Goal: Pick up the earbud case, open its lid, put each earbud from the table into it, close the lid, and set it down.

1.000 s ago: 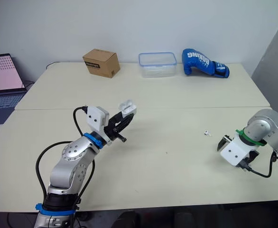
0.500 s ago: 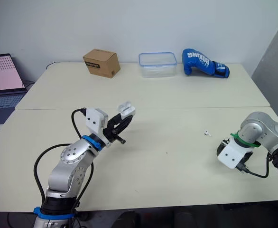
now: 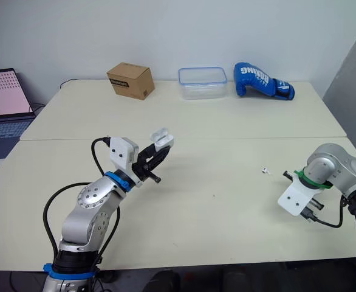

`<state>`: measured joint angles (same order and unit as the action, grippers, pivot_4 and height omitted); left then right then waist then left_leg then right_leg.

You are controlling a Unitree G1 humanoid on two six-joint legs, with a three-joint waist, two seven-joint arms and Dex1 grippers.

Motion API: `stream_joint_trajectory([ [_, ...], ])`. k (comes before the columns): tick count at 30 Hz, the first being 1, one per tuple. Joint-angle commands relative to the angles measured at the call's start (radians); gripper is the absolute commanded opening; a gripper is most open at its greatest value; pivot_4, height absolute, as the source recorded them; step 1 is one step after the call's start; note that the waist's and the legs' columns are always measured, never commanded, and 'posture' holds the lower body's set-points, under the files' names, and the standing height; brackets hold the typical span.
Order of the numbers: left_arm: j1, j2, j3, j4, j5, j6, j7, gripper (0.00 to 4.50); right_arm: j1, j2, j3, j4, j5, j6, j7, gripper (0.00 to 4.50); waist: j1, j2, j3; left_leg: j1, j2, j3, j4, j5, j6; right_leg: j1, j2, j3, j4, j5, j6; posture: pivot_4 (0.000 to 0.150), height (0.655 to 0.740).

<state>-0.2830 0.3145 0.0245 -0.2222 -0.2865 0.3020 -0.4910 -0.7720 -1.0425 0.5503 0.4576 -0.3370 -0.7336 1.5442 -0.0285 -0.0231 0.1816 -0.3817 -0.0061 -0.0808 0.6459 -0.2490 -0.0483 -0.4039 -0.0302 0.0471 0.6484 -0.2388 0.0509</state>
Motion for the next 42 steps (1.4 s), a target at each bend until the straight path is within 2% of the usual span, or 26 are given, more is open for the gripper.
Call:
stream_joint_trajectory([
  [1, -0.019, -0.006, -0.007, -0.022, 0.002, -0.014, 0.006, 0.74, 0.007, -0.016, -0.011, -0.013, 0.001, 0.005, 0.024, 0.02, 0.000, 0.000, 0.000, 0.000, 0.000, 0.000, 0.000, 0.000, 0.000, 0.000, 0.000, 0.000, 0.000, 0.000, 0.000, 0.150, 0.7400],
  [8, -0.011, -0.006, -0.005, -0.025, -0.003, -0.012, 0.003, 0.74, 0.021, -0.018, -0.075, -0.073, 0.132, 0.172, 0.059, 0.02, 0.000, 0.000, 0.000, 0.000, 0.000, 0.000, 0.000, 0.000, 0.000, 0.000, 0.000, 0.000, 0.000, 0.000, 0.000, 0.150, 0.7400],
  [13, -0.017, -0.001, -0.006, -0.015, -0.007, -0.013, -0.008, 0.74, 0.102, -0.125, -0.062, -0.243, 0.300, 0.342, 0.070, 0.02, 0.002, 0.000, 0.000, 0.000, 0.000, -0.001, 0.000, 0.000, 0.000, 0.000, 0.000, 0.000, 0.000, 0.000, 0.000, 0.150, 0.7400],
  [16, -0.033, -0.004, -0.011, -0.001, -0.006, -0.015, -0.011, 0.74, 0.134, -0.171, -0.064, -0.318, 0.351, 0.410, 0.070, 0.02, 0.002, 0.000, 0.000, 0.000, -0.001, 0.000, 0.000, 0.000, 0.000, 0.000, -0.001, 0.000, 0.000, 0.000, 0.000, 0.150, 0.7400],
  [20, -0.043, -0.007, -0.016, 0.010, -0.006, -0.020, -0.015, 0.74, 0.133, -0.157, -0.081, -0.282, 0.304, 0.388, 0.063, 0.87, -0.001, 0.000, 0.000, 0.000, 0.000, 0.001, 0.000, 0.000, 0.000, 0.000, -0.001, 0.000, 0.000, 0.000, 0.000, 0.150, 0.7400],
  [23, -0.043, -0.006, -0.016, 0.014, -0.006, -0.023, -0.018, 0.74, 0.112, -0.128, -0.084, -0.224, 0.254, 0.332, 0.024, 1.97, -0.001, 0.000, 0.000, 0.000, 0.000, 0.001, 0.000, 0.000, 0.000, 0.000, -0.001, -0.001, 0.000, 0.000, 0.000, 0.150, 0.7400],
  [31, -0.043, -0.013, -0.016, 0.012, -0.002, -0.024, -0.015, 0.74, -0.016, -0.038, -0.032, -0.023, 0.018, 0.135, -0.027, 1.97, -0.001, 0.000, 0.000, 0.000, 0.000, 0.001, 0.000, 0.000, 0.000, 0.000, -0.001, 0.000, 0.000, 0.000, 0.000, 0.150, 0.7400],
  [42, -0.015, -0.007, -0.005, -0.015, -0.004, -0.019, 0.001, 0.74, -0.053, 0.008, -0.028, 0.053, -0.022, 0.091, 0.003, 1.97, 0.000, 0.000, 0.000, 0.000, 0.000, 0.001, 0.000, 0.000, 0.000, 0.000, -0.001, 0.000, 0.000, 0.000, 0.000, 0.150, 0.7400],
])
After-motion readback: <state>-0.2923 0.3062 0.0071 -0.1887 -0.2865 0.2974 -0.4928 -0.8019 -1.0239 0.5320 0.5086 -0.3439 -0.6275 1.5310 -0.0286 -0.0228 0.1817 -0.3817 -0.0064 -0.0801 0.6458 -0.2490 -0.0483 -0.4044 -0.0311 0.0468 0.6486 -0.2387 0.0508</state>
